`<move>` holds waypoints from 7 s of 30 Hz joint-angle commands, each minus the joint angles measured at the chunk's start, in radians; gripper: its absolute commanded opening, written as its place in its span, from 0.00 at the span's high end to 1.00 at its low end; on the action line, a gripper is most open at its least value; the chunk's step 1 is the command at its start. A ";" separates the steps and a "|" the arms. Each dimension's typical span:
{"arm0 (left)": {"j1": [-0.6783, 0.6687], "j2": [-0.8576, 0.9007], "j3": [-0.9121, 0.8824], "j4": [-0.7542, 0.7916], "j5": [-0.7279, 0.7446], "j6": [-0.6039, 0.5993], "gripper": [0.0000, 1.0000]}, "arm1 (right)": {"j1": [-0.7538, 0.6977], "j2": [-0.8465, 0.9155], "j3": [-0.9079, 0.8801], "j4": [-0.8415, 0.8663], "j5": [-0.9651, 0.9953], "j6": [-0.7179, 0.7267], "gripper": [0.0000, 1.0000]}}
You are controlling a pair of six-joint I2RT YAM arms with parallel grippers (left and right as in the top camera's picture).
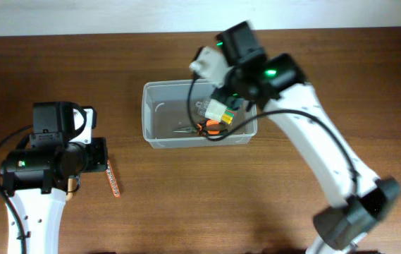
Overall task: Pack container
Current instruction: 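Carry the red pliers into the container and release them, then raise the right gripper and park it at the upper right, then lower the left gripper onto the orange socket rail and grasp it, then lift the socket rail with the left gripper and lower it into the container, then release the socket rail and move the left gripper to the scraper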
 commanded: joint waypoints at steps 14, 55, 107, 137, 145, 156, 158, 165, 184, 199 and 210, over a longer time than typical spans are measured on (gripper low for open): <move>0.005 -0.014 0.002 0.002 0.008 -0.006 0.97 | 0.093 0.397 0.008 0.072 -0.175 -0.049 0.96; 0.005 -0.107 0.346 -0.473 -0.053 -0.051 0.73 | -0.547 -0.034 0.468 -0.532 -0.103 0.483 0.01; 0.090 0.341 -0.426 0.345 0.018 -0.254 0.27 | -0.592 -0.018 0.436 -0.542 -0.189 0.512 0.01; 0.090 0.553 -0.448 0.518 0.086 -0.215 0.65 | -0.592 -0.018 0.436 -0.542 -0.190 0.513 0.01; 0.090 0.552 -0.448 0.518 0.087 -0.215 0.94 | -0.592 -0.018 0.436 -0.542 -0.189 0.513 0.01; 0.090 0.531 -0.364 0.455 0.086 -0.214 0.98 | -0.596 -0.018 0.436 -0.542 -0.188 0.512 0.01; 0.087 0.505 -0.313 0.417 0.086 -0.204 0.98 | -0.596 -0.018 0.436 -0.542 -0.188 0.512 0.01; -0.012 0.352 -0.006 0.258 0.077 -0.013 0.98 | -0.596 -0.018 0.436 -0.542 -0.188 0.512 0.01; -0.432 0.429 0.203 0.537 0.084 1.102 0.98 | -0.596 -0.018 0.436 -0.538 -0.188 0.512 0.01; -0.423 0.766 0.203 0.545 0.082 1.098 0.98 | -0.596 -0.018 0.436 -0.534 -0.188 0.508 0.02; -0.423 0.832 0.203 0.541 0.082 1.064 0.69 | -0.596 -0.018 0.436 -0.534 -0.188 0.508 0.01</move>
